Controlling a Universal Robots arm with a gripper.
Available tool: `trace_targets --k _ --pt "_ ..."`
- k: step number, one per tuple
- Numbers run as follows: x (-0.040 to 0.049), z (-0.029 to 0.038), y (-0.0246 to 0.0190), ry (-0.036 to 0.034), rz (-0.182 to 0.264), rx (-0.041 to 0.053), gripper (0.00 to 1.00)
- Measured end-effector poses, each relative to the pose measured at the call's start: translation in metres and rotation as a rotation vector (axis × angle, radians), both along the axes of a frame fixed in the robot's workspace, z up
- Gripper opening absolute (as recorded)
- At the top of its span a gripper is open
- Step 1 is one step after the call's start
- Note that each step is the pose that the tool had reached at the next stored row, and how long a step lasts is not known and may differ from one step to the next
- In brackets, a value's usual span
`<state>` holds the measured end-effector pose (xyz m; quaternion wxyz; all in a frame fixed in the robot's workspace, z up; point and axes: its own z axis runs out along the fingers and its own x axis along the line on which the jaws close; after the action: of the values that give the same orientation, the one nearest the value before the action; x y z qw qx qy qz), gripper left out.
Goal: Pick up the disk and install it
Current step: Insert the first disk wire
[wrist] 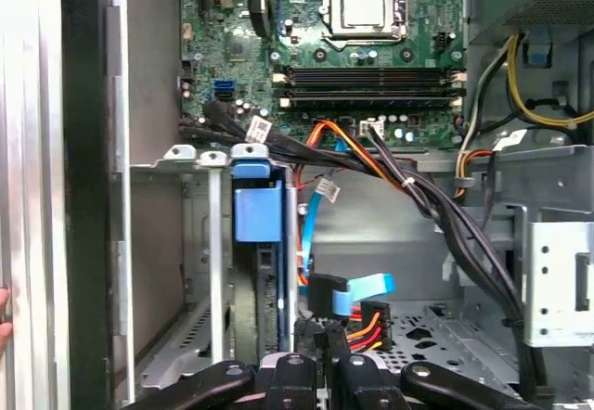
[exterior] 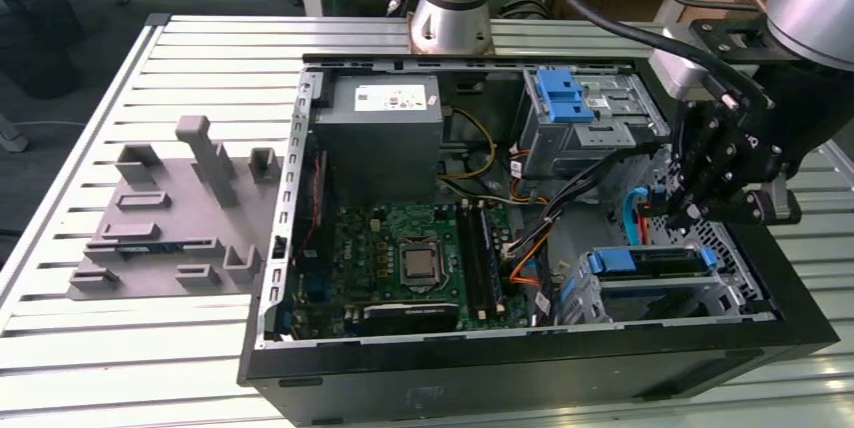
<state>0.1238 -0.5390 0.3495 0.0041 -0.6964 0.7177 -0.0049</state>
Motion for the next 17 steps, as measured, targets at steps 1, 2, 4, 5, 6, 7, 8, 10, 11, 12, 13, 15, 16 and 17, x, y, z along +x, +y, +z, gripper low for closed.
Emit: trace_targets --k 1,2,4,5,6,7,8,10,11,12,13,15,16,17 --pt "0.0000 -0.0002 -0.0008 0.0000 0.000 0.0000 0.16" --pt "0.0000 -0.0003 -0.0010 0.0000 0.000 0.0000 0.16" --pt "0.0000 -0.0005 -0.0010 0.0000 -0.005 -0.0002 0.16" --pt "0.0000 -0.0006 -0.0010 0.0000 -0.008 -0.0002 0.16" --pt "0.0000 -0.0009 -0.0010 0.0001 -0.010 0.0000 0.16" --pt "0.0000 -0.0010 -0.0011 0.0005 -0.010 0.0005 0.16" --pt "0.0000 -0.0013 -0.0014 0.0010 -0.010 0.0022 0.16" --pt "0.0000 -0.0020 -0.0033 0.0017 -0.010 0.0078 0.16" --pt "0.0000 -0.0025 -0.0046 0.0020 -0.010 0.0091 0.16" --pt "0.0000 -0.0030 -0.0058 0.0022 -0.010 0.0093 0.16" --pt "0.0000 -0.0036 -0.0068 0.0023 -0.010 0.0094 0.16" --pt "0.0000 -0.0045 -0.0080 0.0024 -0.010 0.0094 0.16" --pt "0.0000 -0.0050 -0.0083 0.0025 -0.010 0.0089 0.16" --pt "0.0000 -0.0054 -0.0087 0.0025 -0.010 0.0075 0.16"
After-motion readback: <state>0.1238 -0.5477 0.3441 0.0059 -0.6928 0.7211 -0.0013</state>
